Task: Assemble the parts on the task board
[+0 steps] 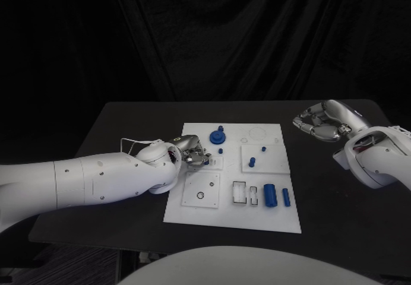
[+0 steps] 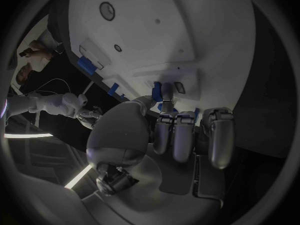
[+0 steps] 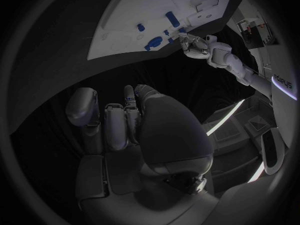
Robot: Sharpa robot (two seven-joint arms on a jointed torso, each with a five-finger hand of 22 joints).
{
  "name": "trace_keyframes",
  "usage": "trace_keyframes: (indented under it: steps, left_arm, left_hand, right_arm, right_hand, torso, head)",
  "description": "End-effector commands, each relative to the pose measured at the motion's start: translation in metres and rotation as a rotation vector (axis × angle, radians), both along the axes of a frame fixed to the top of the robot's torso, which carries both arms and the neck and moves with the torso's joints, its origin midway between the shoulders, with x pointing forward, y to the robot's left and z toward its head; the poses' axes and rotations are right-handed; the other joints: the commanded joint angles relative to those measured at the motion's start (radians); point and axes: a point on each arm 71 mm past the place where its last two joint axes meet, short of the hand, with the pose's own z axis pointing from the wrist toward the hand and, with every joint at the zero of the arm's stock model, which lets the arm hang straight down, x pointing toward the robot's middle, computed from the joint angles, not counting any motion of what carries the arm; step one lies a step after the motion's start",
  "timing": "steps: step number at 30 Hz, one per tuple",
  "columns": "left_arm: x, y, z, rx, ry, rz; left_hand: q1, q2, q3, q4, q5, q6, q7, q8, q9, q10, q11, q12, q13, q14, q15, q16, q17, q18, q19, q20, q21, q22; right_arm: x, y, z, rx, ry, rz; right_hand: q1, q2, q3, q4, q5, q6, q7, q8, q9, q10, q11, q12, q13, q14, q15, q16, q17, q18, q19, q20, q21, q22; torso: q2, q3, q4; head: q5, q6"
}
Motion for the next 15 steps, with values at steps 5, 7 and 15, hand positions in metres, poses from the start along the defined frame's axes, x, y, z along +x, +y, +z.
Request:
trace_keyframes:
  steps: [5, 7, 15]
  left_arm:
    - [-0.0044, -0.0004, -0.0078, 0.027, 0.049, -0.016]
    - [-0.0046, -0.0009, -0.0080, 0.027, 0.050, -0.018]
    - [-0.0046, -0.0003, -0.0091, 0.030, 0.053, -0.015]
  left_hand:
    - [-0.004, -0.003, 0.009, -0.005, -0.021, 0.000, -0.007, -0.006, 0.001, 0.106, -0.007, -0.001, 0.263, 0.104, -0.009, 0.003, 0.263, 0.000, 0.007, -0.006, -0.007, 0.147]
    - [-0.008, -0.006, 0.009, -0.003, -0.037, 0.000, -0.006, -0.008, 0.002, 0.106, -0.007, -0.001, 0.263, 0.104, -0.009, 0.003, 0.263, 0.000, 0.006, -0.006, -0.008, 0.147]
    - [-0.097, -0.011, -0.065, 0.084, -0.209, 0.010, 0.000, -0.030, 0.011, 0.106, -0.002, -0.001, 0.263, 0.104, -0.004, 0.003, 0.263, 0.000, 0.006, -0.003, -0.012, 0.148]
  right_arm:
    - [-0.0004, -0.0002, -0.0022, -0.007, 0.013, -0.008]
    - [-0.0004, -0.0002, -0.0024, -0.007, 0.014, -0.008]
    - [-0.0005, -0.0006, -0.0028, -0.008, 0.018, -0.010]
  right_hand:
    - [-0.001, -0.004, 0.008, -0.001, 0.002, -0.005, -0.001, -0.005, -0.001, -0.008, 0.001, -0.002, 0.065, 0.035, 0.006, -0.005, 0.052, 0.020, -0.005, 0.003, -0.007, 0.110]
    - [-0.001, -0.004, 0.008, -0.001, 0.002, -0.005, -0.001, -0.005, -0.001, -0.008, 0.001, -0.002, 0.065, 0.035, 0.006, -0.005, 0.052, 0.020, -0.005, 0.003, -0.007, 0.110]
    - [0.000, -0.005, 0.008, -0.002, 0.003, -0.005, -0.001, -0.005, -0.001, -0.008, 0.001, -0.002, 0.066, 0.036, 0.006, -0.005, 0.052, 0.020, -0.004, 0.003, -0.006, 0.110]
  torso:
    - [0.000, 0.0002, 0.0008]
    - [0.000, 0.0001, 0.0007]
    - [0.000, 0.0001, 0.0001]
  head:
    - [0.001, 0.000]
    - [0.001, 0.000]
    - [0.000, 0.000]
